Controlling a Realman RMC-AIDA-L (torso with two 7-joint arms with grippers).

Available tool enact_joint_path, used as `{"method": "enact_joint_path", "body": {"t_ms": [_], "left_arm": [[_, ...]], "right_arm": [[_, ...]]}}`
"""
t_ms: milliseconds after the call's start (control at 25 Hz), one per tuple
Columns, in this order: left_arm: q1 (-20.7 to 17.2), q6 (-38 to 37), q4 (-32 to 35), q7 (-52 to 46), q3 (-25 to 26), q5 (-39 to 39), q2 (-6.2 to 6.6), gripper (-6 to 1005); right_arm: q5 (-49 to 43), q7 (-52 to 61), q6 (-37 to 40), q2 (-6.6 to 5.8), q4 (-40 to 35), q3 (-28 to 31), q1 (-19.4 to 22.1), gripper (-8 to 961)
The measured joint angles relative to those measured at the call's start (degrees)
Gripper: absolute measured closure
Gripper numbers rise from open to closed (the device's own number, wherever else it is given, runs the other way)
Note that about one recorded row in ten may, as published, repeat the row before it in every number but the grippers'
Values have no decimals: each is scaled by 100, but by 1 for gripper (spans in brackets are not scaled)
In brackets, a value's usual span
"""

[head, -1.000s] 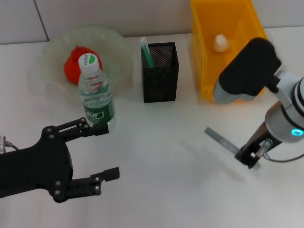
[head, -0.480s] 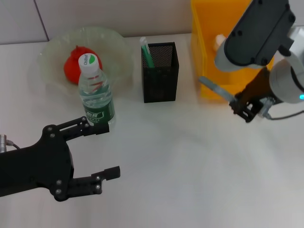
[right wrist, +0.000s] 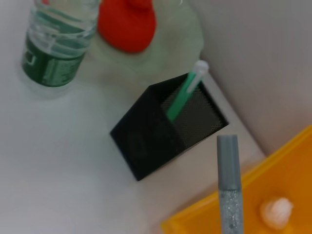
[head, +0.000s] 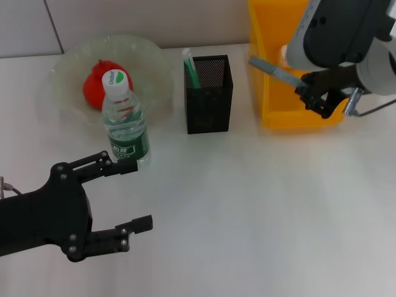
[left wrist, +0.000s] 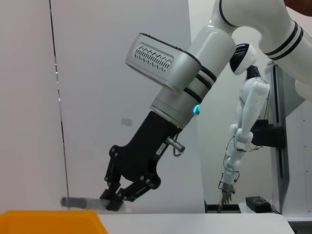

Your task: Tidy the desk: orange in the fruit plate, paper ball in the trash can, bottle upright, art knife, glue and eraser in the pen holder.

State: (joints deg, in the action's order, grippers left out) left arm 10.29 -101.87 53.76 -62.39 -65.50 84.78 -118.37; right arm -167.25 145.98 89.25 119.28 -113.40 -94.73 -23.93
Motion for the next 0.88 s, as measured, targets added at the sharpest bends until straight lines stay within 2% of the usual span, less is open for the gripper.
{"method": "enact_joint_path", "body": {"t_ms": [680,880], "left_arm": [[-3,1,-30,145,3,-73,-24,207],[-14,1,-258,328,1,-220,-29,207]], "right_arm": [[-18,-2222,-260,-29,-18,531,-200,823],[-18,-2589,-243,-174,52,608,-443,823]]}}
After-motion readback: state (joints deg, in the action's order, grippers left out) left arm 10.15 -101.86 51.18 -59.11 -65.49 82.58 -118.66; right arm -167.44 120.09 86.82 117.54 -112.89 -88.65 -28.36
